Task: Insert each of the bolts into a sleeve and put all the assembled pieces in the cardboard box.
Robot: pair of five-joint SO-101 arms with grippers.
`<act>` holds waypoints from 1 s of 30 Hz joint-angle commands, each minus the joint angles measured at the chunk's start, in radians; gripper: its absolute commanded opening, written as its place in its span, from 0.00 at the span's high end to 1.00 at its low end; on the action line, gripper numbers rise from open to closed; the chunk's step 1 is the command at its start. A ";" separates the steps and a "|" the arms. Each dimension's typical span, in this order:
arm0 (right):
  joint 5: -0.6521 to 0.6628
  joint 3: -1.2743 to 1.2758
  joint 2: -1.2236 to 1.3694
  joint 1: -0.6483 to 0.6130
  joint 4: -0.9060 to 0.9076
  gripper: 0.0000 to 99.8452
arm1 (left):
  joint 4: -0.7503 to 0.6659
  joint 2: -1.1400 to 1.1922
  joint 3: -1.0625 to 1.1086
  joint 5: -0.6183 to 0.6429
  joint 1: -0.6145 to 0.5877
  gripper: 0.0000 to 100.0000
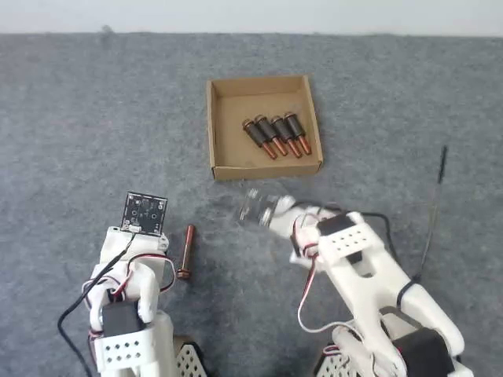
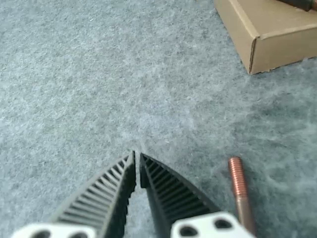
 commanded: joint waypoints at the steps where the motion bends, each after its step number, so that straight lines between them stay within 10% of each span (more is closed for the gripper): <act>1: -0.189 -0.114 -0.002 0.076 0.002 0.99 | -0.005 -0.015 -0.015 -0.006 -0.009 0.99; 14: -0.603 -0.160 0.001 0.248 -0.021 0.99 | -0.005 -0.015 -0.015 -0.006 -0.009 0.99; 24: -0.700 0.011 0.050 0.289 -0.456 0.99 | -0.023 -0.015 -0.015 0.005 -0.003 0.99; 30: -0.700 0.029 0.045 0.282 -0.476 0.99 | -0.049 -0.015 -0.015 0.275 0.018 0.99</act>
